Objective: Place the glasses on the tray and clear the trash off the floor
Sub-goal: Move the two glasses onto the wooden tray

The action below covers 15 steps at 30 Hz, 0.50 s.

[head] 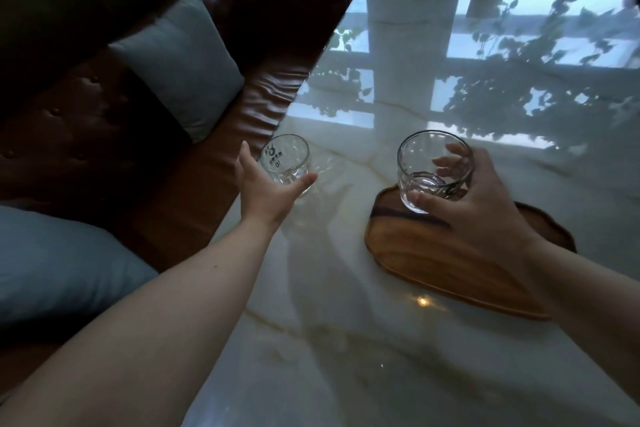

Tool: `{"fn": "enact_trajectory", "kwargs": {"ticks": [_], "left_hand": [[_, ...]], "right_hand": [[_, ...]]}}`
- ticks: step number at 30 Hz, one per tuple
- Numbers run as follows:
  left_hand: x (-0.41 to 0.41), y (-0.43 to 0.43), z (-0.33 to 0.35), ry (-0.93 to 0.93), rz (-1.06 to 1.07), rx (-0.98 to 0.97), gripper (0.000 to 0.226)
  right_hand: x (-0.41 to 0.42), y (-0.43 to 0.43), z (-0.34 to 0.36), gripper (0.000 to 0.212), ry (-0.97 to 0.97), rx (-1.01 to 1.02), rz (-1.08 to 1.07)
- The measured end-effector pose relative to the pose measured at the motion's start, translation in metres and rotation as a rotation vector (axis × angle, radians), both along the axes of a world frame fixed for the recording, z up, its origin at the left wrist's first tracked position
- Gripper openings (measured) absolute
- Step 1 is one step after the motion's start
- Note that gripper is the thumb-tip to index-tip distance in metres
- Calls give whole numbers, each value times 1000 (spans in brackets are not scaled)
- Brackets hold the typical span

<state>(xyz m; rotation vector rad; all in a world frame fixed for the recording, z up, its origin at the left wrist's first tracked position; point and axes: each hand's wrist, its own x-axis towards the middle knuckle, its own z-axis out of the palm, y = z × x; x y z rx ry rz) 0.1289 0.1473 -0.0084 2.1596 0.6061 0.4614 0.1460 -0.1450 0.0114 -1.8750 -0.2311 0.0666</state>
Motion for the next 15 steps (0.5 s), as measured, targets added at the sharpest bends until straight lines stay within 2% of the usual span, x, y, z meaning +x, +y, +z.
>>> {"fn": "enact_trajectory", "kwargs": {"ticks": [5, 10, 15], "left_hand": [[19, 3, -11, 18, -54, -21, 128], [20, -1, -12, -21, -47, -27, 106], [-6, -38, 4, -62, -201, -74, 96]], "right_hand": [[2, -1, 0, 91, 3, -4, 18], [-1, -10, 1, 91, 3, -13, -6], [-9, -37, -3, 91, 14, -27, -54]]}}
